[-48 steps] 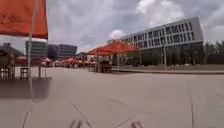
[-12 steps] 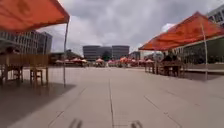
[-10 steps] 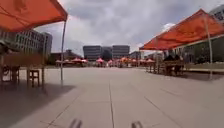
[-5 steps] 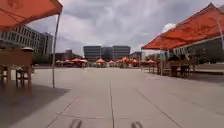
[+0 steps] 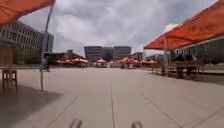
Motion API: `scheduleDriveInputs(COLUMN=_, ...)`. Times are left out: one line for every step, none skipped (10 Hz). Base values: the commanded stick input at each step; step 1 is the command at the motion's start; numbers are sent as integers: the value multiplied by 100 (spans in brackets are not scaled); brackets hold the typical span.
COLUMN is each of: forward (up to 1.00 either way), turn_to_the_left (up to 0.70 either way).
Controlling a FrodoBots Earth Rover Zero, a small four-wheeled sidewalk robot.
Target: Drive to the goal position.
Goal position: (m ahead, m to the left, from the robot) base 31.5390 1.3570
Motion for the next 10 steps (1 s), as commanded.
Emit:
scheduleDriveInputs(forward=85, turn_to_the_left=-2)
scheduleDriveInputs(forward=85, turn_to_the_left=-2)
scheduleDriveInputs(forward=85, turn_to_the_left=-2)
scheduleDriveInputs(forward=85, turn_to_the_left=-2)
scheduleDriveInputs(forward=85, turn_to_the_left=-2)
scheduleDriveInputs(forward=85, turn_to_the_left=-2)
scheduleDriveInputs(forward=85, turn_to_the_left=-2)
scheduleDriveInputs(forward=85, turn_to_the_left=-2)
scheduleDriveInputs(forward=85, turn_to_the_left=-2)
scheduleDriveInputs(forward=85, turn_to_the_left=-2)
